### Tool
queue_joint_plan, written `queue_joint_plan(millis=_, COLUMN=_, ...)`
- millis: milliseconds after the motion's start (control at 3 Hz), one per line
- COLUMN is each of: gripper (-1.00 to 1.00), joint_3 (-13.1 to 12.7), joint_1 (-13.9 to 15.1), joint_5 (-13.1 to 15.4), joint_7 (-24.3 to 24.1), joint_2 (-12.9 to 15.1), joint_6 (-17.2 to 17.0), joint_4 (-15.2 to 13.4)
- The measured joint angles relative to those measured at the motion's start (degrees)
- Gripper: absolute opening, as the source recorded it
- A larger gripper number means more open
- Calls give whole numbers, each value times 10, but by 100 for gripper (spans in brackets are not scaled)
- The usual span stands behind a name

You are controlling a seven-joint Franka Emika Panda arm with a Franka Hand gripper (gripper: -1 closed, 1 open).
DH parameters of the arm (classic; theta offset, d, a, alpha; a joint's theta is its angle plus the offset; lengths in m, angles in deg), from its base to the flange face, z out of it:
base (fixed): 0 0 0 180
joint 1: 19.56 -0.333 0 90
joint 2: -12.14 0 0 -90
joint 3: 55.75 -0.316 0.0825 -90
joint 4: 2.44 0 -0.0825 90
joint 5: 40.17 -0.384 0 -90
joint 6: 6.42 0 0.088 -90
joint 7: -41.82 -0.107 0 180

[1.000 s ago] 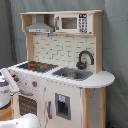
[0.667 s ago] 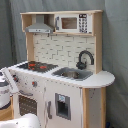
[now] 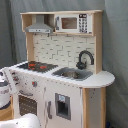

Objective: Play with the kitchen

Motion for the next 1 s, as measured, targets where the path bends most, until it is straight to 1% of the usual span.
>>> queue_joint_plan(millis=333, gripper=100, joint_3=0, joint_1=0, joint_5=0, joint_7=0, joint_2=0, joint_6=0, joint_4=0)
queue_joint_plan(millis=667, gripper=100, joint_3=0, joint_1=-38, joint_5=0, joint_7=0, joint_2=-1, joint_6=-35, joint_4=-14)
queue_joint_plan(millis=1000, gripper=100, joint_3=2, joint_1=-76, joint_5=1, joint_7=10, joint_2=-2, joint_6=-67, joint_4=-45)
